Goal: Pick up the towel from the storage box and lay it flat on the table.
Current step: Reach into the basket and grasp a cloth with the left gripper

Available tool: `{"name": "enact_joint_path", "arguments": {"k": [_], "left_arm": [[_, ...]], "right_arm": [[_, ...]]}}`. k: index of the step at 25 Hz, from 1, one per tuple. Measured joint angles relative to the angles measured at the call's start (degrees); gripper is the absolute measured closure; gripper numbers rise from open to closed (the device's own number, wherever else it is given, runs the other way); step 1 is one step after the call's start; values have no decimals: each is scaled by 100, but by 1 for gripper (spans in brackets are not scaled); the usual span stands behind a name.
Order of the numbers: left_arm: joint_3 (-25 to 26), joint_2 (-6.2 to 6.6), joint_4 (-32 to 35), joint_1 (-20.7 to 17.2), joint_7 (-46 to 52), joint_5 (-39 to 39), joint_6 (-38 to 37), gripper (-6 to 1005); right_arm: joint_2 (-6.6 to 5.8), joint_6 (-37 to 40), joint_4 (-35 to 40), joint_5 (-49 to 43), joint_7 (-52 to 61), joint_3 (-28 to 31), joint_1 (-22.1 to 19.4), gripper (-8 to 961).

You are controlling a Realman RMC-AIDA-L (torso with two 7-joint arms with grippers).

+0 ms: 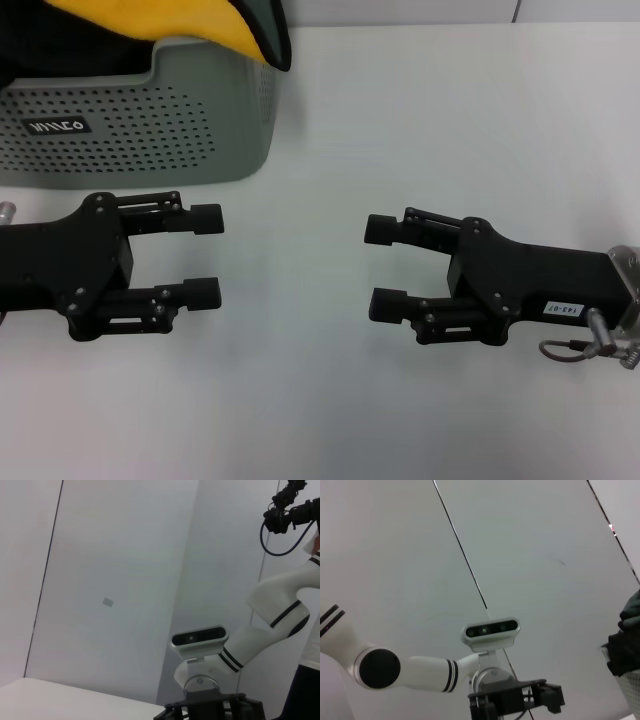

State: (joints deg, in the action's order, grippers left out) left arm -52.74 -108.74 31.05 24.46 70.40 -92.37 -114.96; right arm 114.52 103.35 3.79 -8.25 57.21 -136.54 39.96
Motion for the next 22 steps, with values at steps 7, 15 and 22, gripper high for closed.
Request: {"name": "enact_joint_path", "arguments": {"k": [7,15,22], "left_arm": [[13,-18,17,-31,-107,17,26,306],[11,-28,38,-11,-107,2,90,317],[250,-77,171,-13,-17,57,88,319]], "right_arm": [[-1,106,13,0,2,20,-14,71],[15,140,69,-41,-50,25,18,72],[17,100,66,-9,-117,143,-63,71]]}}
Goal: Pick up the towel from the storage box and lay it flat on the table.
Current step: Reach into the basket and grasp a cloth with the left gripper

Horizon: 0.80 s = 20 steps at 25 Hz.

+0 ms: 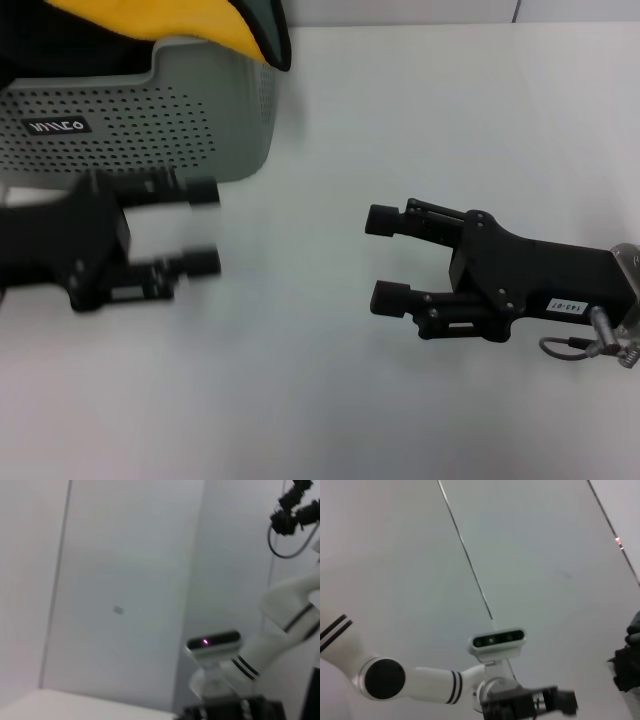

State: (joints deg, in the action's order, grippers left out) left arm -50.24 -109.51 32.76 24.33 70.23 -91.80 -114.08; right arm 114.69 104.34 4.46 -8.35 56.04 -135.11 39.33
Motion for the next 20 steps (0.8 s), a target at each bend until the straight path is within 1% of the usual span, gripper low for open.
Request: {"name": "enact_joint_path", "arguments": {"k": [1,2,4,5,7,9,10,11,13,14,16,20], "left_arm": [[156,-44,116,-5,93,10,0,319],[544,-169,509,-30,370,36,18,319],[1003,-313,1043,-68,724,61,72,320],[1363,-453,1534,-91,1017,66,161,320],[1729,-618,2335,-122,1309,11,400,320],[1851,-762,3266,-194,1626,-119,826,320],[1859,-817,3623,-226,1741,-195,992,320],[1858,-888,4108,-252,1915,-359,1266,320],[1843,-1005,4847,-253,2127,-717,1772,319],[1814,-1034,5149,-257,2224,-872,2015,319],[1738,-1042,5611,-276,2445,-1084,2463,319],[1677,-1029,6058,-239,2681,-1414,3120,320]], "right_arm": [[0,-24,-14,0,-2,17,-20,70],[0,-54,-27,0,-4,35,-34,70],[-2,-130,-50,0,-5,43,-63,70],[-3,-183,-55,0,-5,43,-71,70],[7,-325,-45,0,-9,43,-90,70],[37,-439,-26,-1,-18,41,-113,70],[53,-483,-16,0,-25,41,-132,71],[67,-518,-12,0,-35,42,-165,71],[83,-562,1,1,-59,77,-255,71],[92,-581,10,4,-69,99,-306,71],[112,-621,19,12,-83,153,-425,71],[116,-654,70,51,-87,204,-612,71]]}}
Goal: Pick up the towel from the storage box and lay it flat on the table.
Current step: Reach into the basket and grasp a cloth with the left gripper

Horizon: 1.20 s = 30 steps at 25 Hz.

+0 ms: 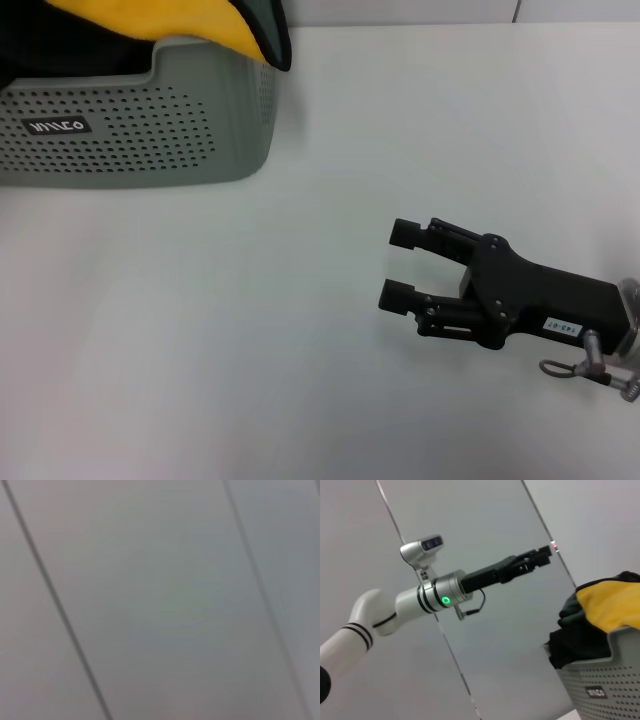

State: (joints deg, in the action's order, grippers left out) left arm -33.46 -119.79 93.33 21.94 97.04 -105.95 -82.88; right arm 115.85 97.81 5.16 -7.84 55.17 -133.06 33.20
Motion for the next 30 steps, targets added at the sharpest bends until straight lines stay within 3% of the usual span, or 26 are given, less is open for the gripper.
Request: {"name": "enact_joint_path", "arguments": {"k": [6,13,30], "left_arm": [[-621,2,420,140,357,-1394,977,325],[-1169,25,525,351,1143,-2773,1352,331],[-1762,-34,713,170,1945,-3574,1883,374]], "right_arm": [[3,-30,13,11,-1,2,-135,72],[34,-173,99,-23,-55,-16,-204,72],[24,-337,161,-34,-137,-17,-261,72]]}}
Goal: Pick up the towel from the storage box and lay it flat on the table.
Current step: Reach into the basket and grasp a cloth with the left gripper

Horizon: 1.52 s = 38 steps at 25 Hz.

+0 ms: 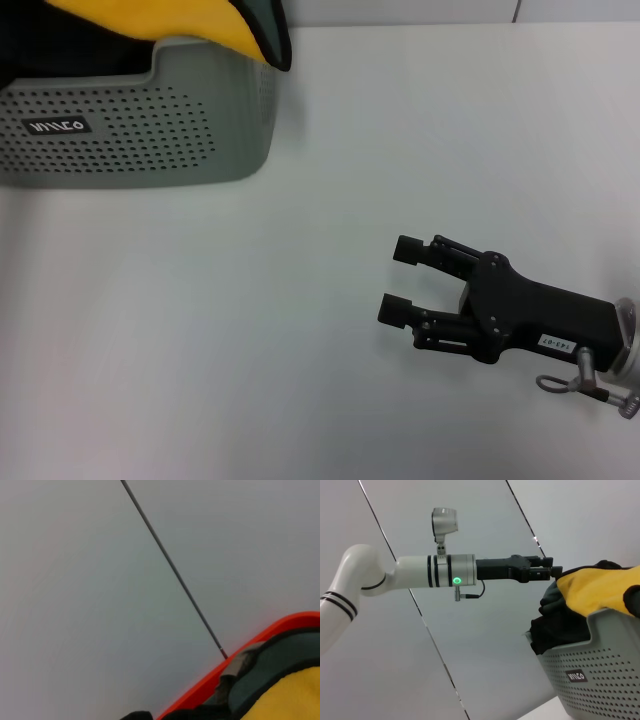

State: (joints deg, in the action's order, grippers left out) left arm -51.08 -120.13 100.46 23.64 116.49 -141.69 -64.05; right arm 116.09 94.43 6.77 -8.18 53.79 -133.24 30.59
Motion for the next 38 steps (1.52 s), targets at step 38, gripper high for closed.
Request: {"name": "enact_joint_path", "arguments": {"k": [38], "left_arm": [[-1885,16,-414,33,1578,-2085,552,630]], "right_arm": [[0,-22,17,32,-142,8,-140,76]]}}
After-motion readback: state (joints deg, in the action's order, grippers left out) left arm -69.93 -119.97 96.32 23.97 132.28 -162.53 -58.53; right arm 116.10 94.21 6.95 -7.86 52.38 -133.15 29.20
